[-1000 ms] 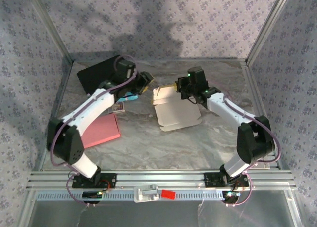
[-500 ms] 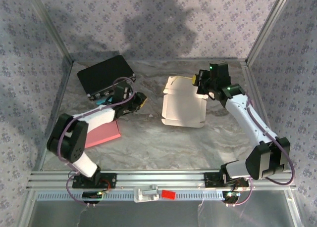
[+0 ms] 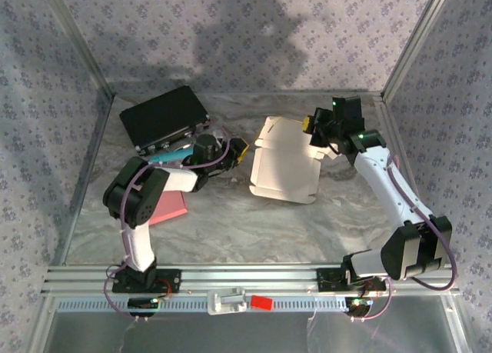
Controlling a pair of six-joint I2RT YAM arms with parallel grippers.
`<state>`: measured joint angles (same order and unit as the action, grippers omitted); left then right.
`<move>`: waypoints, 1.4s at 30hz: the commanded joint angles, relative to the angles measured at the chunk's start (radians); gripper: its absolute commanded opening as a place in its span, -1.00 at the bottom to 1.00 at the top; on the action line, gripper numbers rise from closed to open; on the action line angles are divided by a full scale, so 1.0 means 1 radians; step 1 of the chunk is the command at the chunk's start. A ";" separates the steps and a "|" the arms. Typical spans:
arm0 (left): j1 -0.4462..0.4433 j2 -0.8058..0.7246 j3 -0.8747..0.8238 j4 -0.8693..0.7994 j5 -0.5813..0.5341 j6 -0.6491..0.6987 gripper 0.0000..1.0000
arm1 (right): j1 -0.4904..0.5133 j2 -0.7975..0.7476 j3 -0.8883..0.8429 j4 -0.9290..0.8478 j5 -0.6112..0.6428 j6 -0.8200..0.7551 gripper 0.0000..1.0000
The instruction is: Fold the paper box
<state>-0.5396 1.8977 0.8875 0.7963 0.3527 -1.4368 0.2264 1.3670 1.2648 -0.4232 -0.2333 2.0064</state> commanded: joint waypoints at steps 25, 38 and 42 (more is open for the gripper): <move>-0.060 0.015 0.007 0.238 0.067 -0.002 -0.21 | -0.015 0.038 -0.001 0.086 -0.064 0.023 -1.00; -0.059 -0.144 -0.016 -0.248 0.014 0.292 -0.02 | -0.001 0.060 -0.015 0.089 -0.064 -0.036 -1.00; -0.051 -0.239 -0.012 -0.567 -0.038 0.416 0.03 | 0.034 0.114 -0.005 0.157 -0.058 -0.154 -1.00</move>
<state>-0.5911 1.7351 0.8734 0.4965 0.3580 -1.1591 0.2348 1.4384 1.2602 -0.3122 -0.2810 1.9465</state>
